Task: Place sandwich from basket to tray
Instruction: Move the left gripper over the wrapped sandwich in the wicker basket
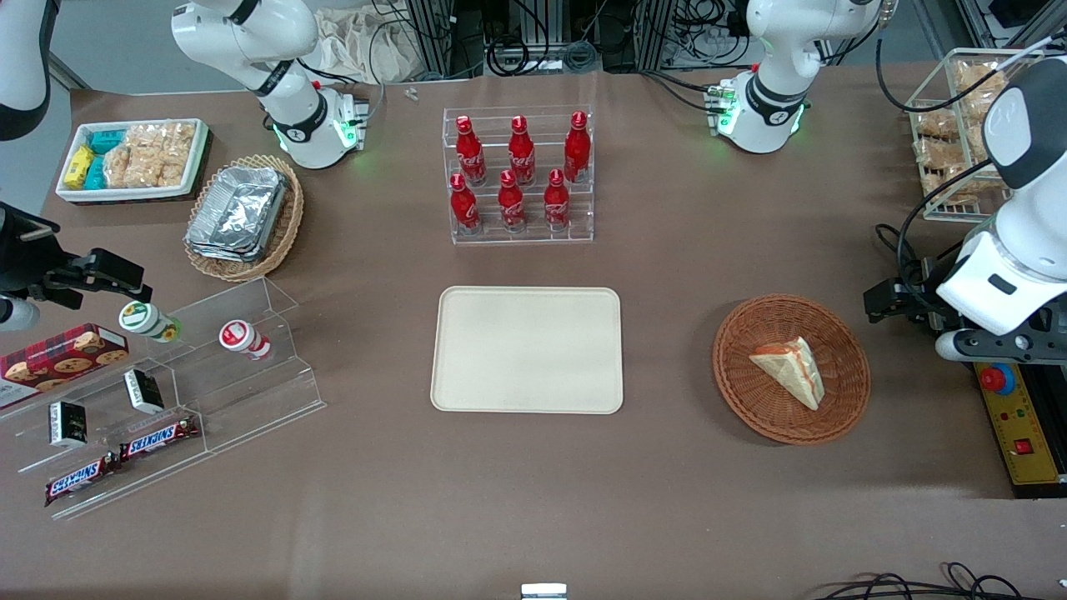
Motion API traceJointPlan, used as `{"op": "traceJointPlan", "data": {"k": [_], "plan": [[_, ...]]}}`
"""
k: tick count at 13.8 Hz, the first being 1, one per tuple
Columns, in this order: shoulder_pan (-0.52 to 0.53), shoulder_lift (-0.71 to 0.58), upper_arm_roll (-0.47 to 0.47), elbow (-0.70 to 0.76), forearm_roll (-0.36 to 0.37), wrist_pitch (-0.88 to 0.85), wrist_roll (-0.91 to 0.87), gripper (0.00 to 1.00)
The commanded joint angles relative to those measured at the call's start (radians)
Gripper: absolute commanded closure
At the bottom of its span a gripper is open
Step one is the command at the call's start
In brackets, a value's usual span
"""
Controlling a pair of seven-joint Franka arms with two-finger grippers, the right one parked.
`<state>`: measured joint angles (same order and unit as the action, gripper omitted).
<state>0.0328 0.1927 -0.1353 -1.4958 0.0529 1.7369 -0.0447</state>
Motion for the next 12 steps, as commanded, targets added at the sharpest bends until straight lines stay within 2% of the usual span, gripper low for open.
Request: {"op": "traceJointPlan", "data": {"k": [1, 4, 7, 12], "plan": [[-0.002, 0.014, 0.002, 0.029, 0.004, -0.028, 0.002, 0.00], [0.004, 0.017, 0.002, 0.026, -0.008, -0.034, 0.005, 0.00], [0.002, 0.027, 0.003, -0.058, -0.013, -0.005, -0.030, 0.00], [0.007, 0.013, 0.005, -0.315, -0.012, 0.327, -0.234, 0.00]]}}
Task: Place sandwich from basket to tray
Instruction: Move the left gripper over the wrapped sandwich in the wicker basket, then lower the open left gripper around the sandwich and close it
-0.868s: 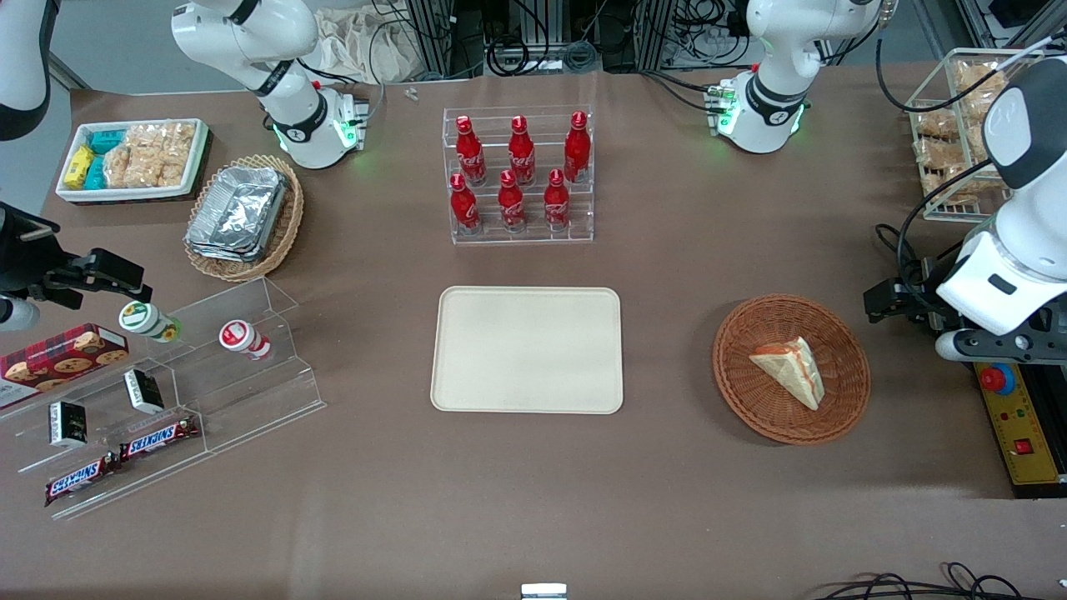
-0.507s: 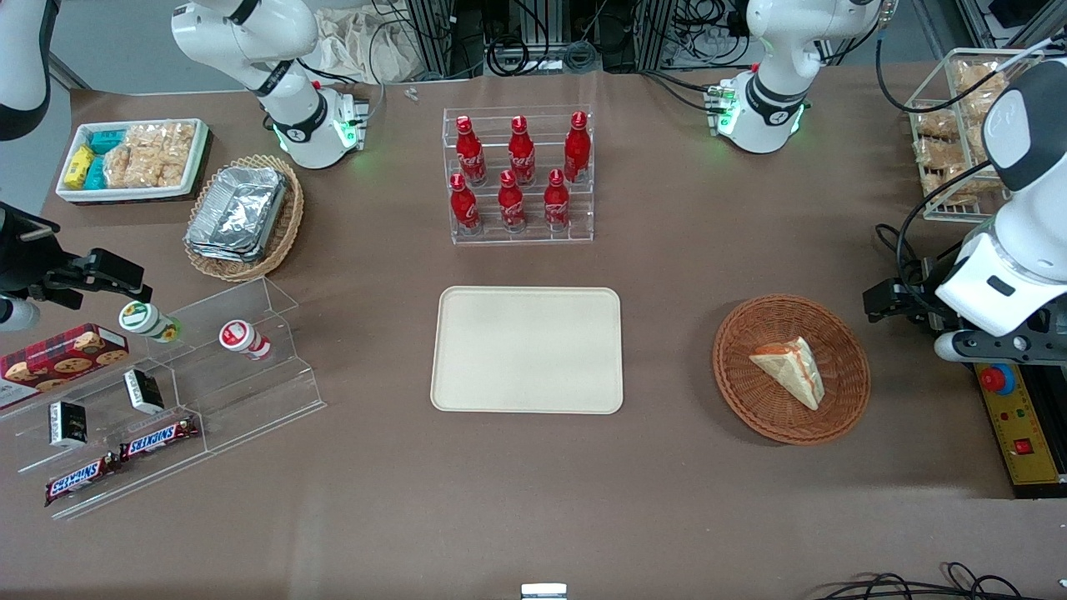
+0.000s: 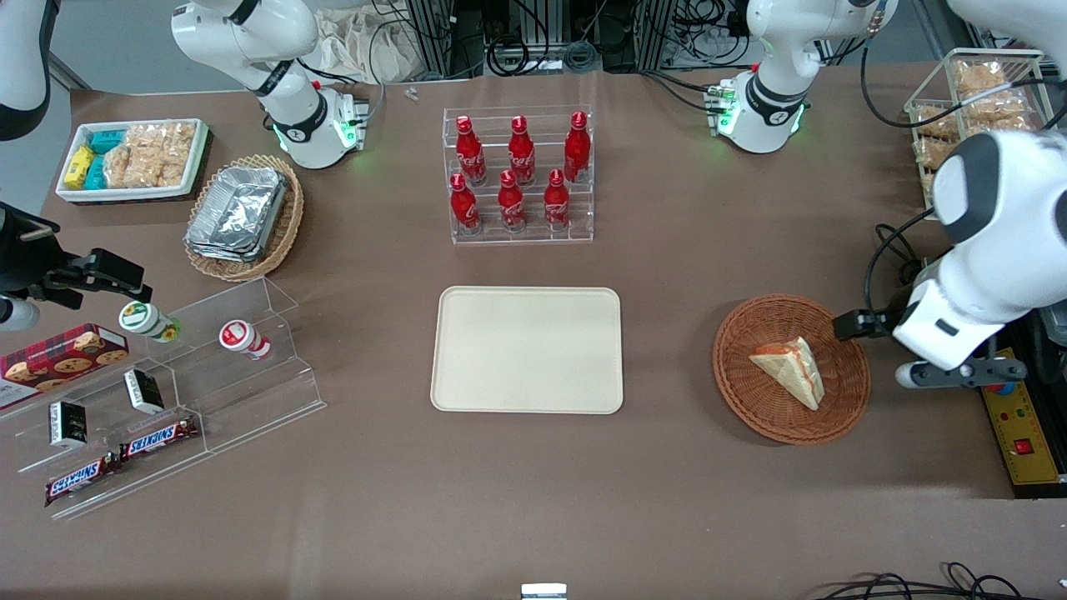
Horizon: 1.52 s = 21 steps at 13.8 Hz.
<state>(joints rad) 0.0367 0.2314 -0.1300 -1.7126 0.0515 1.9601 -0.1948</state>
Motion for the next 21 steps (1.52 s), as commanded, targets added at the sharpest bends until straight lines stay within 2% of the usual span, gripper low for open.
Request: {"op": "traceJointPlan", "data": {"k": [1, 4, 10, 21], "plan": [[0.002, -0.018, 0.000, -0.138, -0.009, 0.170, -0.142, 0.00], [-0.003, 0.012, 0.000, -0.246, -0.007, 0.333, -0.314, 0.00], [-0.008, 0.088, -0.003, -0.249, -0.007, 0.344, -0.527, 0.01], [0.005, 0.118, -0.003, -0.271, -0.010, 0.345, -0.574, 0.01]]}}
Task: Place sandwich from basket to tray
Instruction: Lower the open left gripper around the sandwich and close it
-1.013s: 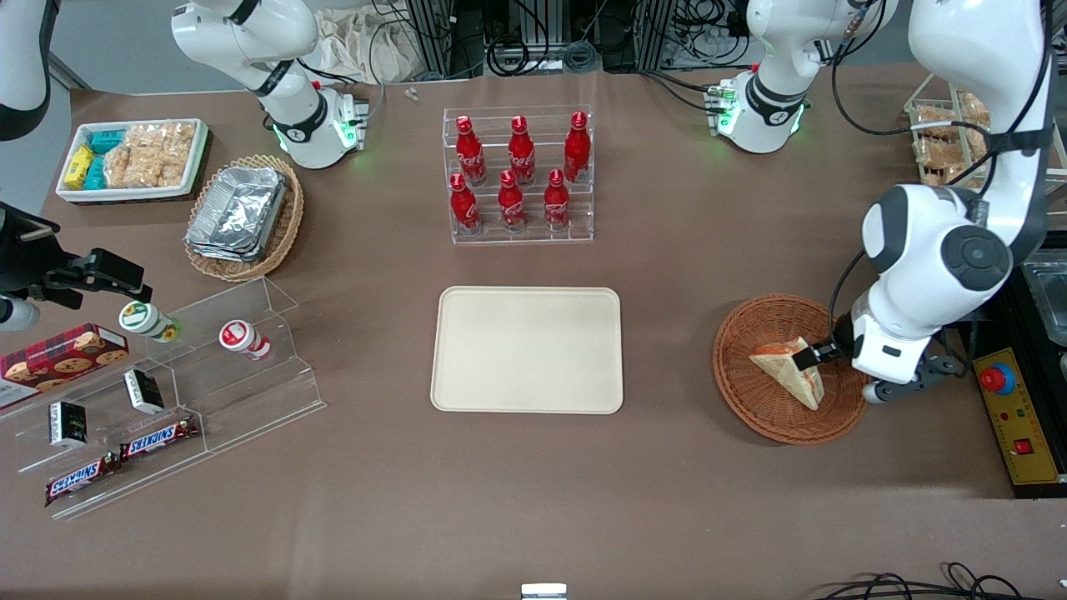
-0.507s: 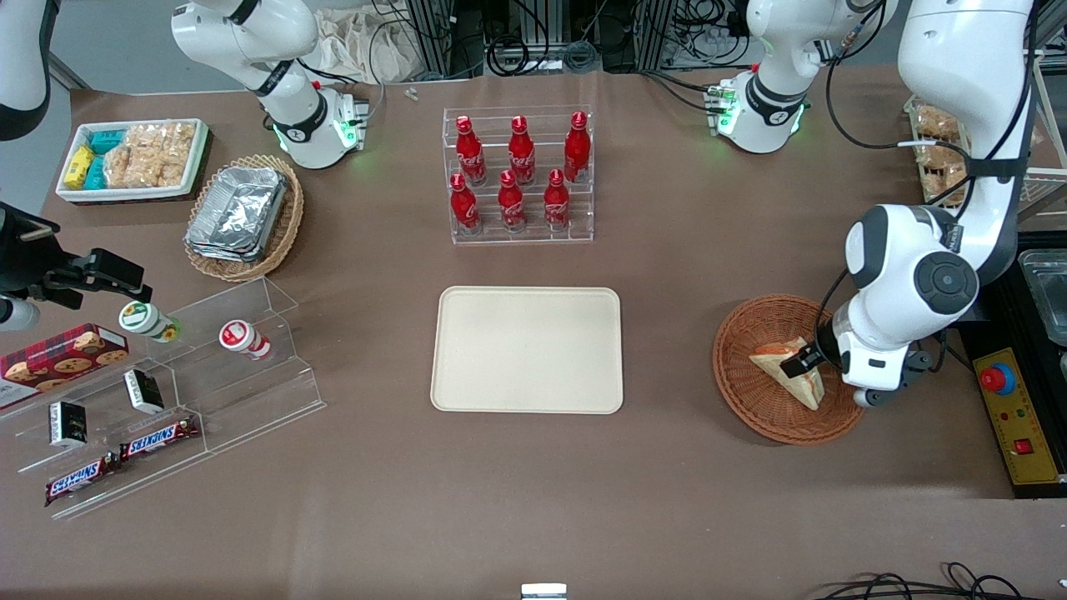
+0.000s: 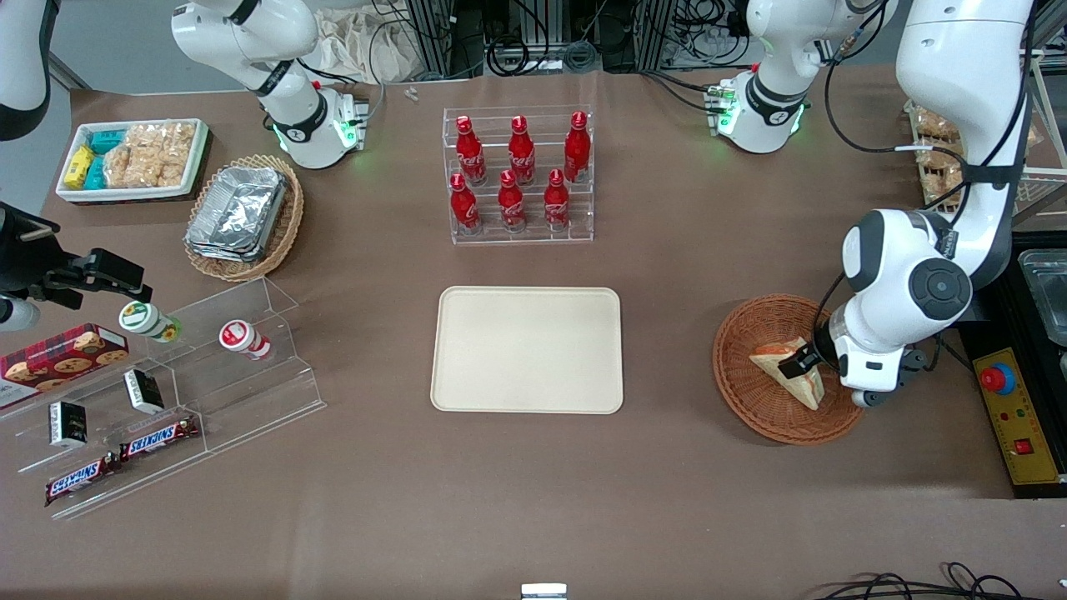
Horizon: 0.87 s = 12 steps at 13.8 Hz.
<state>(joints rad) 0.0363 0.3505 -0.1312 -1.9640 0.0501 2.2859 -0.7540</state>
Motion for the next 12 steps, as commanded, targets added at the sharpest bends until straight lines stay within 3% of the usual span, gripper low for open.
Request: {"op": "traceJointPlan", "data": {"k": [1, 12], "plan": [[0.005, 0.005, -0.001, -0.019, -0.009, 0.023, -0.014, 0.01], [0.007, 0.024, -0.001, -0.084, -0.012, 0.147, -0.016, 0.01]]}}
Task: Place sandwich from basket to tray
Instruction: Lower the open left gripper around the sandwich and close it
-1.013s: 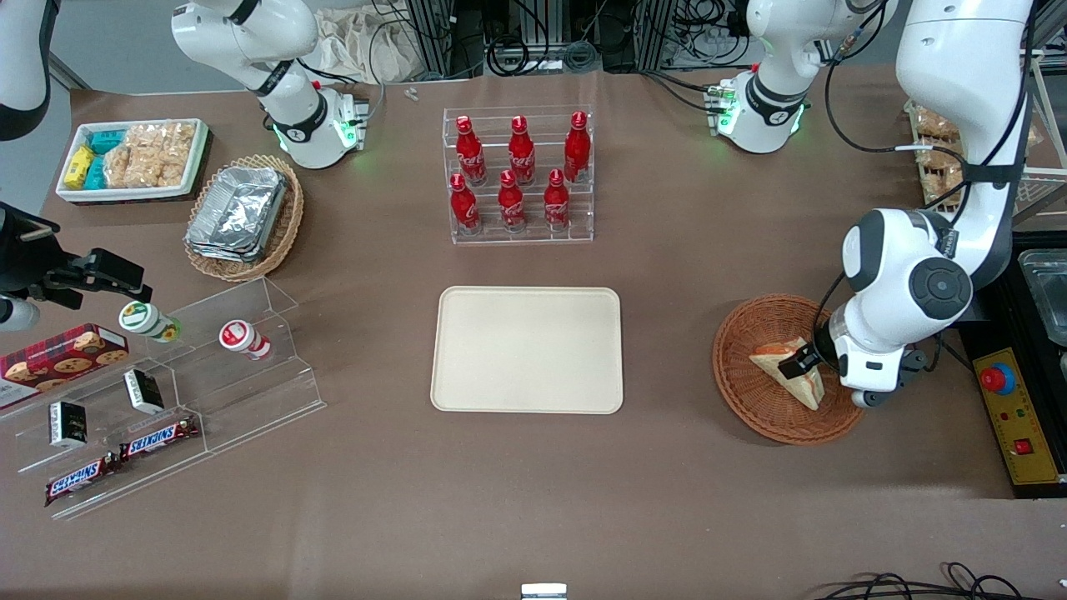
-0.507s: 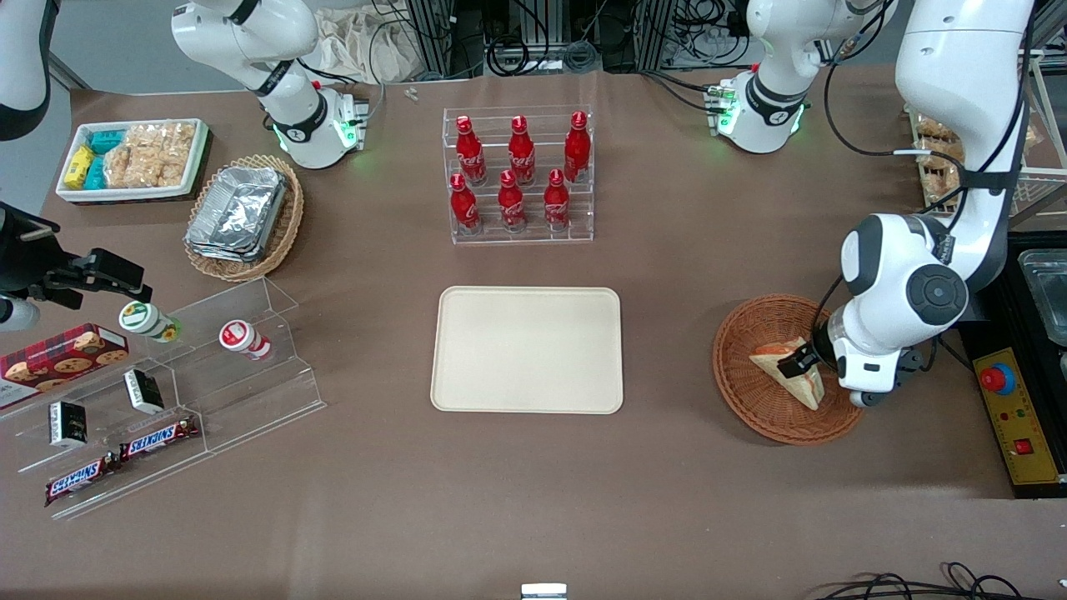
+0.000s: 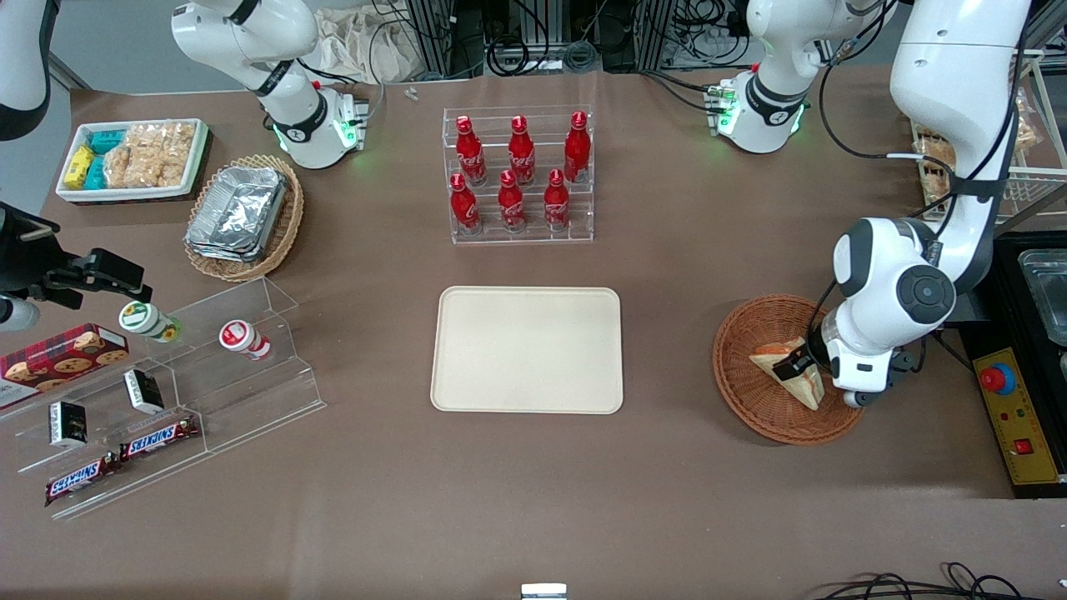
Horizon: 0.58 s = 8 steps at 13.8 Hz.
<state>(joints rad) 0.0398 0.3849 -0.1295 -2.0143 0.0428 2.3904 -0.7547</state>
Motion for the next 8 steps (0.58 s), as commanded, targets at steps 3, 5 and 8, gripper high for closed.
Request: {"op": "traceJointPlan", "data": {"k": [3, 5, 8], "plan": [[0.003, 0.017, -0.002, -0.034, -0.014, 0.079, -0.015, 0.01], [0.003, 0.031, -0.002, -0.032, -0.014, 0.093, -0.015, 0.01], [0.003, 0.035, -0.002, -0.027, -0.014, 0.096, -0.015, 0.37]]}}
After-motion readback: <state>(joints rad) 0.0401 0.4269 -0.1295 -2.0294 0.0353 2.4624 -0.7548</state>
